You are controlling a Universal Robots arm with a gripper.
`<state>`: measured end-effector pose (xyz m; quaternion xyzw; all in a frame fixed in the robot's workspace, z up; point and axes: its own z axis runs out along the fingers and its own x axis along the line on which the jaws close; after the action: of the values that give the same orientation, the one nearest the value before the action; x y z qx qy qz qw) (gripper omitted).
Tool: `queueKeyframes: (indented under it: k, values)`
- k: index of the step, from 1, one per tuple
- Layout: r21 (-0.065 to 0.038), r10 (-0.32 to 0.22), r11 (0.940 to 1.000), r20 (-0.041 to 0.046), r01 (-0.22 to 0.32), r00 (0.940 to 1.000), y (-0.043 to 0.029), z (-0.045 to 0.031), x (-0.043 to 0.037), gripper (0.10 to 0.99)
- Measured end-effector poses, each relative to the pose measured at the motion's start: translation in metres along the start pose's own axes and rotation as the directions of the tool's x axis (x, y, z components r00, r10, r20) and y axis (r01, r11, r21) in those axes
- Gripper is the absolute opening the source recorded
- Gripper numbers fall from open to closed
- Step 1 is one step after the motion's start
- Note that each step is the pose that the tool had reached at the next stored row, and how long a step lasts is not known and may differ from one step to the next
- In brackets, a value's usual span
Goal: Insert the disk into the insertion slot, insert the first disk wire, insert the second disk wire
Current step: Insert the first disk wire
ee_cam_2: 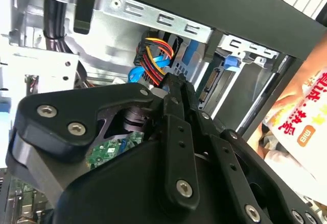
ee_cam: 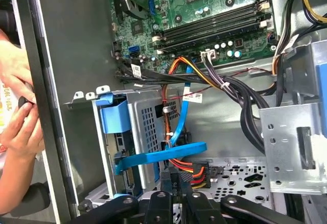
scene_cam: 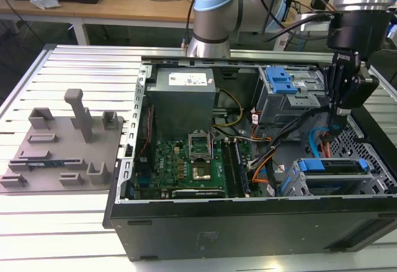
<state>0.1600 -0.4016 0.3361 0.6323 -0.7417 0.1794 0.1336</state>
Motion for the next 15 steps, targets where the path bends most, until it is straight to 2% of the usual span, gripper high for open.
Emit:
queueKeyframes:
  k: [2,7,8,10,12,15]
  values:
    - [-0.002,0.0,1.0,0.0101,0.0,0.9999,-0.0007,0.0004,0.0039,0.169]
    - [-0.013,0.002,0.9999,0.0727,-0.001,0.9973,-0.0023,-0.0012,0.0136,0.169]
    - [-0.016,0.003,0.9999,0.0907,-0.001,0.9959,-0.0029,-0.0011,0.017,0.169]
    - [-0.019,0.004,0.9998,0.1089,-0.002,0.994,-0.0036,-0.0007,0.0213,0.169]
    - [-0.026,0.006,0.9996,0.1516,-0.002,0.9884,-0.0052,-0.0005,0.0308,0.169]
    - [-0.032,0.008,0.9995,0.1831,-0.002,0.9831,-0.0065,-0.0007,0.0378,0.169]
